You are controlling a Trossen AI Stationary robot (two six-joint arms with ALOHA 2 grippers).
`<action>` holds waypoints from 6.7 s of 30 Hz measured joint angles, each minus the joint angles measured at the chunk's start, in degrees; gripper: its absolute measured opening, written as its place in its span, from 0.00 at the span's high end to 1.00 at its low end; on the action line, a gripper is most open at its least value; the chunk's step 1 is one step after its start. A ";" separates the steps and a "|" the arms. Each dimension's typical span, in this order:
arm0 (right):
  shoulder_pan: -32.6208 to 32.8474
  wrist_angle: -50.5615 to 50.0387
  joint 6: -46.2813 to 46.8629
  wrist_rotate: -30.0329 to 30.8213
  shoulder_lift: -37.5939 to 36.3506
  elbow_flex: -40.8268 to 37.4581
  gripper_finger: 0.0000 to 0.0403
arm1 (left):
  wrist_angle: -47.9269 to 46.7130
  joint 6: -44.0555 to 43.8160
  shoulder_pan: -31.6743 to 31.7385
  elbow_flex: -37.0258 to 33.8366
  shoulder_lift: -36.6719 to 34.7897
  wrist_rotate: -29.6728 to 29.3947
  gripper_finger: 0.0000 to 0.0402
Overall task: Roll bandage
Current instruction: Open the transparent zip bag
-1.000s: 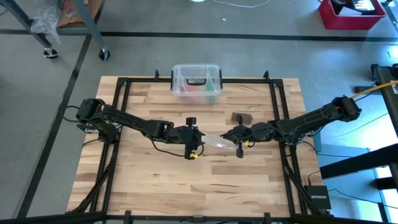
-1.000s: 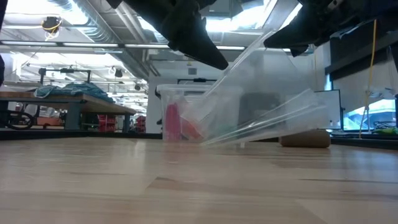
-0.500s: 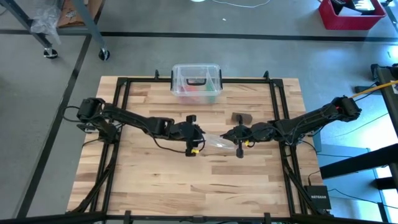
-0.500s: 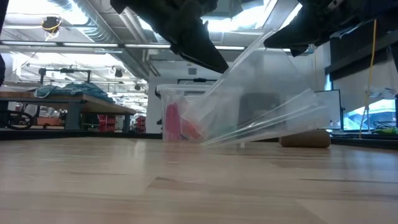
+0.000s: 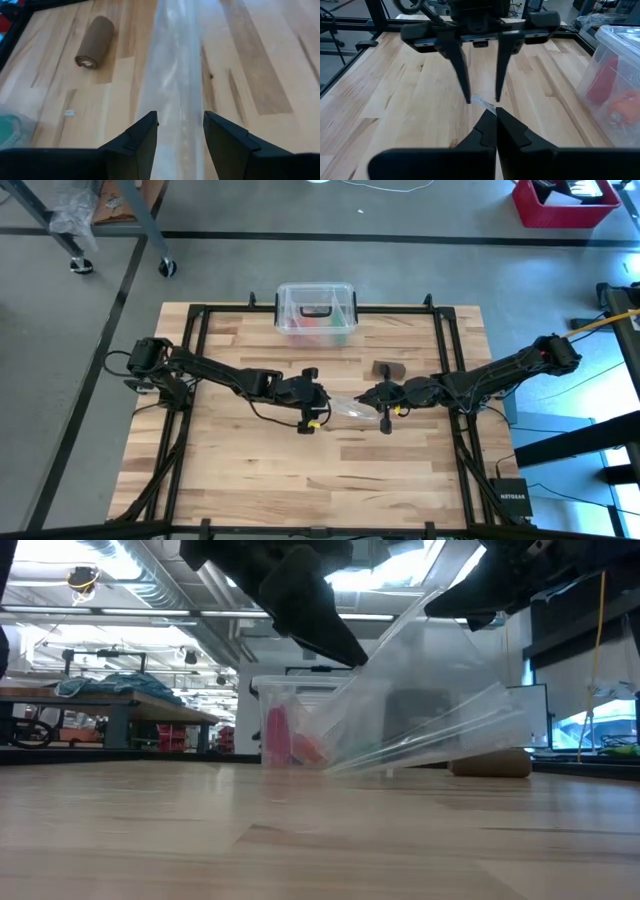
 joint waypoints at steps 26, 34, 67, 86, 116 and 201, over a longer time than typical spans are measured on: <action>0.01 0.05 0.00 -0.02 0.01 0.00 0.99 | 0.36 0.23 -0.52 0.00 -0.96 -1.42 0.62; 0.01 0.06 0.00 -0.02 0.01 0.00 0.99 | 0.46 1.07 -0.42 0.00 -0.96 -0.29 0.62; 0.00 0.47 0.00 -0.03 0.04 0.00 0.99 | 2.33 1.82 -1.08 0.02 -0.96 1.45 0.62; 0.02 0.72 0.00 -0.04 0.04 0.00 0.99 | 2.89 2.87 -0.20 -0.28 -0.14 -0.92 0.62; 0.01 0.78 0.00 -0.39 0.04 0.00 0.99 | 1.76 4.53 -0.50 -0.33 -0.96 -6.85 0.62; 13.89 5.93 -46.99 27.95 31.28 23.65 0.54 | -21.98 -6.33 -3.16 8.46 -4.92 -3.10 0.99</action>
